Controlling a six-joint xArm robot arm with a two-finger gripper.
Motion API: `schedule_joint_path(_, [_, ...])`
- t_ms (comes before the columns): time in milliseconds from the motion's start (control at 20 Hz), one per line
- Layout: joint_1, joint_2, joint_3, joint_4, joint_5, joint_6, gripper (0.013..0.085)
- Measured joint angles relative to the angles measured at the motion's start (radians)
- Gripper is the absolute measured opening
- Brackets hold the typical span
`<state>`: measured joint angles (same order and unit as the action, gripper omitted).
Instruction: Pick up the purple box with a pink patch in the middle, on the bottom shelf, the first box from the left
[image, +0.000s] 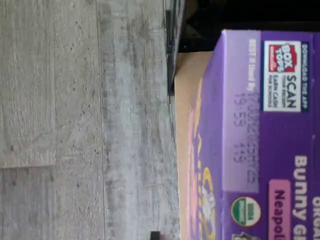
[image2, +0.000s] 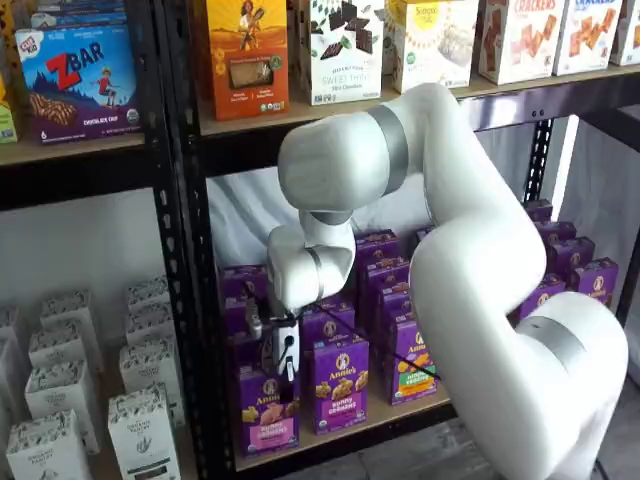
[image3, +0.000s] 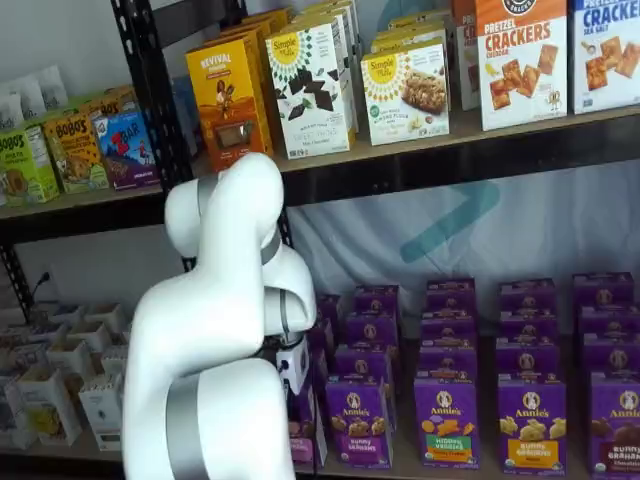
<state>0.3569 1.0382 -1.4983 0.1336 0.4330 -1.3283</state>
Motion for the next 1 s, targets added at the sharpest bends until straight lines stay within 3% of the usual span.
schedule_joint_path(850, [0.009,0.012,-0.014,-0.006,0.007,0.015,0.061])
schedule_joint_path(1000, [0.011,0.012,-0.014,-0.01,0.008,0.02,0.053])
